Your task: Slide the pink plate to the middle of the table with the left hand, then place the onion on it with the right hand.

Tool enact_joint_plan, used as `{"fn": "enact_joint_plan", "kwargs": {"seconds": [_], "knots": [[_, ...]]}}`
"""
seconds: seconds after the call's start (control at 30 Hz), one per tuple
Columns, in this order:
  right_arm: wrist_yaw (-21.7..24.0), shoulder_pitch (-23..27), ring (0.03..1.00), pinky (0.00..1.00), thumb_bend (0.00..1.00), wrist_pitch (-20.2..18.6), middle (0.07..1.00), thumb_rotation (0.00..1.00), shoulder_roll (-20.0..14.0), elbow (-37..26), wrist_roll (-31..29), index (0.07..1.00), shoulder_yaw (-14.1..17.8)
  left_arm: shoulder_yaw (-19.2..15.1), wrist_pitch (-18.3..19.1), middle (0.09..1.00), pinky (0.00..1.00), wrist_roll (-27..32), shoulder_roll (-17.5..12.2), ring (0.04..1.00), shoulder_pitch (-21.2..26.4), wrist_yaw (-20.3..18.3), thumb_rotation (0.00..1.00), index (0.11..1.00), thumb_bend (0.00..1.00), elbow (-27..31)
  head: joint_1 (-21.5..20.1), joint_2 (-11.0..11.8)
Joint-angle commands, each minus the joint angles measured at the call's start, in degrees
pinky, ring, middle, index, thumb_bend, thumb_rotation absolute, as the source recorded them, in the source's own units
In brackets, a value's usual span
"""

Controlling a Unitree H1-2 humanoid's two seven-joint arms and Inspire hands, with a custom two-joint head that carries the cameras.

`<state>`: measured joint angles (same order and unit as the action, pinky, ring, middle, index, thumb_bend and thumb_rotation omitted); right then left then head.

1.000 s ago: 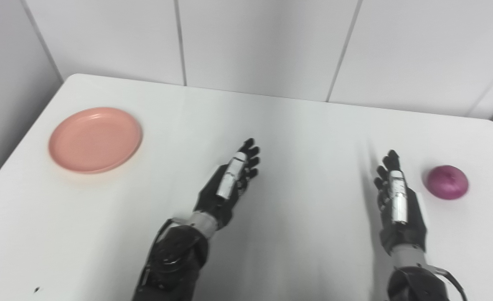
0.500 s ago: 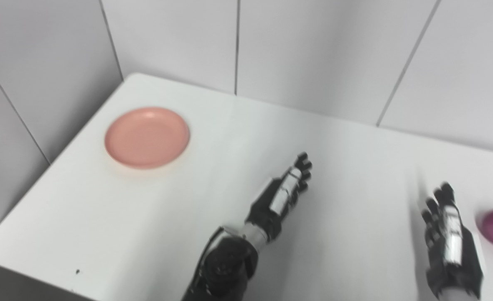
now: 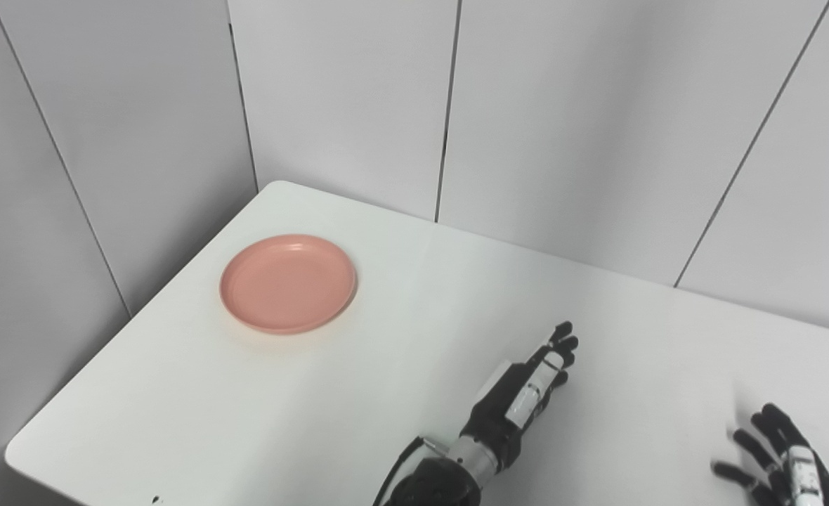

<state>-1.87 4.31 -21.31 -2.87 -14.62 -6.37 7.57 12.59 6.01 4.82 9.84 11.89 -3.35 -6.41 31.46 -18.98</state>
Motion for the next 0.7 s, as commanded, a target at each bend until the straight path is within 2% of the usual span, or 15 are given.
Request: {"fn": "enact_joint_plan", "kwargs": {"seconds": [0.0,0.1,0.2,0.3,0.53,0.67], "knots": [[0.59,1.5,0.767,0.33,0.18,2.82,0.839,0.88,-0.43,-1.45,-0.64,0.835,0.22,0.57,0.37,1.0,1.0,-0.13,3.33,1.0,0.73,0.09,1.0,1.0,0.47,-0.5,-0.07,-0.13],[0.13,1.58,0.733,0.29,0.16,1.87,0.818,0.89,-0.3,-2.06,-0.28,0.826,0.22,0.76,0.28,1.0,1.0,-0.08,3.26,1.0,0.71,0.1,1.0,1.0,0.48,-0.42,0.0,-0.14],[0.62,1.64,0.709,0.23,0.14,2.93,0.805,0.9,-0.47,-1.56,-0.74,0.826,0.27,0.78,0.4,1.0,1.0,-0.14,3.22,1.0,0.79,0.26,1.0,1.0,0.49,-0.51,0.17,0.01],[0.38,1.72,0.677,0.25,0.15,2.79,0.78,0.87,-0.46,-1.32,-0.43,0.806,0.25,0.68,0.33,1.0,1.0,-0.21,3.11,1.0,1.02,0.39,1.0,1.0,0.48,-0.69,0.29,0.18],[0.2,1.94,0.634,0.23,0.13,2.64,0.75,0.87,0.05,-1.19,-0.63,0.793,0.18,-0.29,0.44,1.0,1.0,0.37,2.44,1.0,1.62,0.53,1.0,1.0,0.46,0.28,0.2,0.48],[0.02,2.15,0.594,0.22,0.11,3.07,0.713,0.82,0.2,-0.54,-0.55,0.764,0.25,-1.11,0.12,1.0,0.99,0.52,1.95,1.0,2.27,0.51,1.0,1.0,0.44,1.56,-0.17,0.58]]}}
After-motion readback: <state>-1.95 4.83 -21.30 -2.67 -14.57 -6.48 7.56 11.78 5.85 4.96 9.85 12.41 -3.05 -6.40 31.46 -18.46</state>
